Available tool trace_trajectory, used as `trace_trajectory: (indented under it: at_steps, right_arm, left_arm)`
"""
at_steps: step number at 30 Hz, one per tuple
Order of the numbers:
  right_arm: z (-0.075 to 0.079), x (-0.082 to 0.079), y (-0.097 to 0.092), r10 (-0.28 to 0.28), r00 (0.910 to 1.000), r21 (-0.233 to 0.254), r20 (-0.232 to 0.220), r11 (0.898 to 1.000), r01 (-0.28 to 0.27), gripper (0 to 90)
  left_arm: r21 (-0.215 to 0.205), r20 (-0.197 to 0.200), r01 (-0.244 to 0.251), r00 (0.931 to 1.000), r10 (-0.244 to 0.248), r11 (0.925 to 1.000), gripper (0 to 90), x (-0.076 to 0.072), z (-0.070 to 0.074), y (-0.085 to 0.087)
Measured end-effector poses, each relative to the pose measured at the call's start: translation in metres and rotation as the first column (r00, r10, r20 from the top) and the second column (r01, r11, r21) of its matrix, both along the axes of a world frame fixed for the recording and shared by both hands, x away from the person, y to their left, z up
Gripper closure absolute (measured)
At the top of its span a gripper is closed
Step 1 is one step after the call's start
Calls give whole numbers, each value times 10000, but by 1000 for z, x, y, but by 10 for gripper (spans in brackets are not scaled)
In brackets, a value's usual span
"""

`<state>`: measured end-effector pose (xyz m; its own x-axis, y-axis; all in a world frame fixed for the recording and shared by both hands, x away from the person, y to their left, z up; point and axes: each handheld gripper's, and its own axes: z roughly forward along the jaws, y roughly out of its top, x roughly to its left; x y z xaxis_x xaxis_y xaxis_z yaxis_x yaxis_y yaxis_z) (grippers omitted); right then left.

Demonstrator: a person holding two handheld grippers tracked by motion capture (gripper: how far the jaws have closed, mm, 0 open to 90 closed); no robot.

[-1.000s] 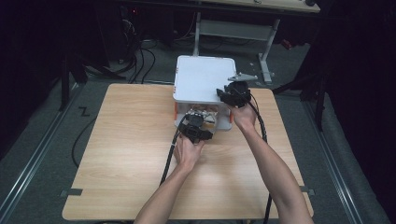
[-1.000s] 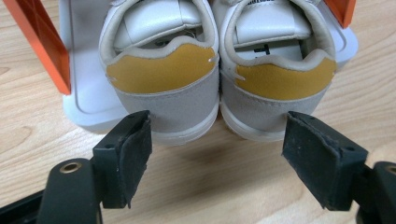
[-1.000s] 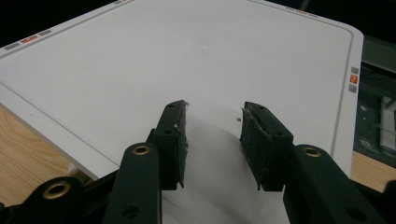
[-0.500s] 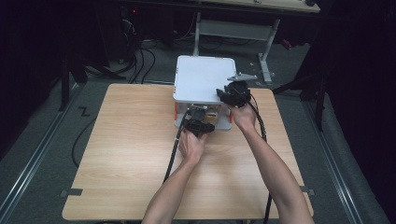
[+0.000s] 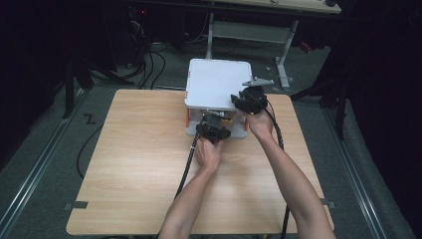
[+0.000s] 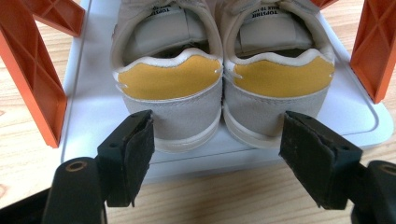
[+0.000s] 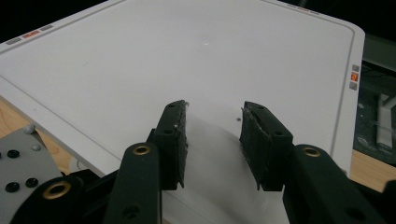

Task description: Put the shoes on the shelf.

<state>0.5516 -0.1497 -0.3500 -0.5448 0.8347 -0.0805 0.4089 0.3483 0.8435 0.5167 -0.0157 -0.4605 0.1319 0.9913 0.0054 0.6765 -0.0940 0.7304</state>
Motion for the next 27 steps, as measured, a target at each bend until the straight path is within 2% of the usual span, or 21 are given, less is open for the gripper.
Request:
trace_trajectory:
  at_steps: [6,11,17,21,25,27]
  right_arm:
    - [0,1,-1,57,10000,56,-7,10000,-57,605]
    - [0,1,-2,108,9999,73,-24,9999,-108,608]
    - [0,1,-2,90,10000,50,-22,9999,-90,608]
    - [0,1,-3,89,10000,69,-24,9999,-89,609]
    - [0,1,-3,106,9999,85,-30,9999,-105,609]
    - [0,1,-2,64,10000,65,-32,10000,-64,608]
  left_arm:
    - [-96,37,-43,10000,44,9999,250,2,-1,0]
    - [-96,213,-147,9997,149,9998,239,2,-3,-4]
    - [-13,282,54,9996,-53,10000,238,3,-4,-4]
    - [-26,277,10,9996,-9,10000,234,3,-4,-4]
    - [146,131,233,9996,-235,9996,229,0,-5,-1]
    - [27,185,477,9987,-478,9989,236,-4,-3,4]
